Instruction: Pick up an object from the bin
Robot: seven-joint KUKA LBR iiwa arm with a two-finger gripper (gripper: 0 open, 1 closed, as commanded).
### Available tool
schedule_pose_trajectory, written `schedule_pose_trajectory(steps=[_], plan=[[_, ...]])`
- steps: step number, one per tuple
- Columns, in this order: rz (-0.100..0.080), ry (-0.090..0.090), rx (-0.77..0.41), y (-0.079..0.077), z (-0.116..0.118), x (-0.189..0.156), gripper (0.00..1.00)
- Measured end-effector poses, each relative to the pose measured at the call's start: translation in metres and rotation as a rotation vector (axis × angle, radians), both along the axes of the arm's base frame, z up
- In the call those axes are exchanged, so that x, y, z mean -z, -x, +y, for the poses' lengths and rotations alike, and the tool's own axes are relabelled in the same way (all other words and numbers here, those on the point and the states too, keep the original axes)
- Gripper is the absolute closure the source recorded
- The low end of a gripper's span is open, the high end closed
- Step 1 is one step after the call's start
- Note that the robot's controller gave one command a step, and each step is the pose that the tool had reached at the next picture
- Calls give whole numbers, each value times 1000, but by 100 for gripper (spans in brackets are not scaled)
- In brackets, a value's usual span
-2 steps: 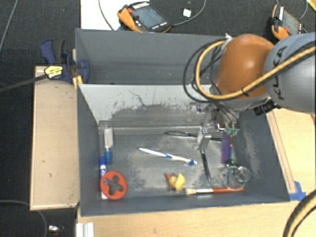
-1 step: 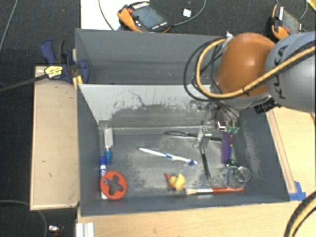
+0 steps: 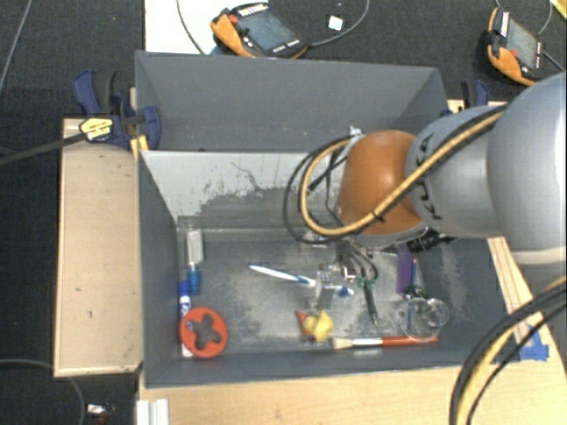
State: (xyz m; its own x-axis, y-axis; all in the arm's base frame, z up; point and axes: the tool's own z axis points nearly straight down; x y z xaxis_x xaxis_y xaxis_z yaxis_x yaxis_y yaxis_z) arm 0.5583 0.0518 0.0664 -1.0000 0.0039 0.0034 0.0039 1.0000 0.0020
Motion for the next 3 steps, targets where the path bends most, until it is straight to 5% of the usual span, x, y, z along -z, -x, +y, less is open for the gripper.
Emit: schedule_pose_trajectory(steps=[1,2,3], plan=[[-19,1,20,2,16,-69,0],[2,1,14,3,32,-34,0],[-16,0,129,-15,2,-4,0]])
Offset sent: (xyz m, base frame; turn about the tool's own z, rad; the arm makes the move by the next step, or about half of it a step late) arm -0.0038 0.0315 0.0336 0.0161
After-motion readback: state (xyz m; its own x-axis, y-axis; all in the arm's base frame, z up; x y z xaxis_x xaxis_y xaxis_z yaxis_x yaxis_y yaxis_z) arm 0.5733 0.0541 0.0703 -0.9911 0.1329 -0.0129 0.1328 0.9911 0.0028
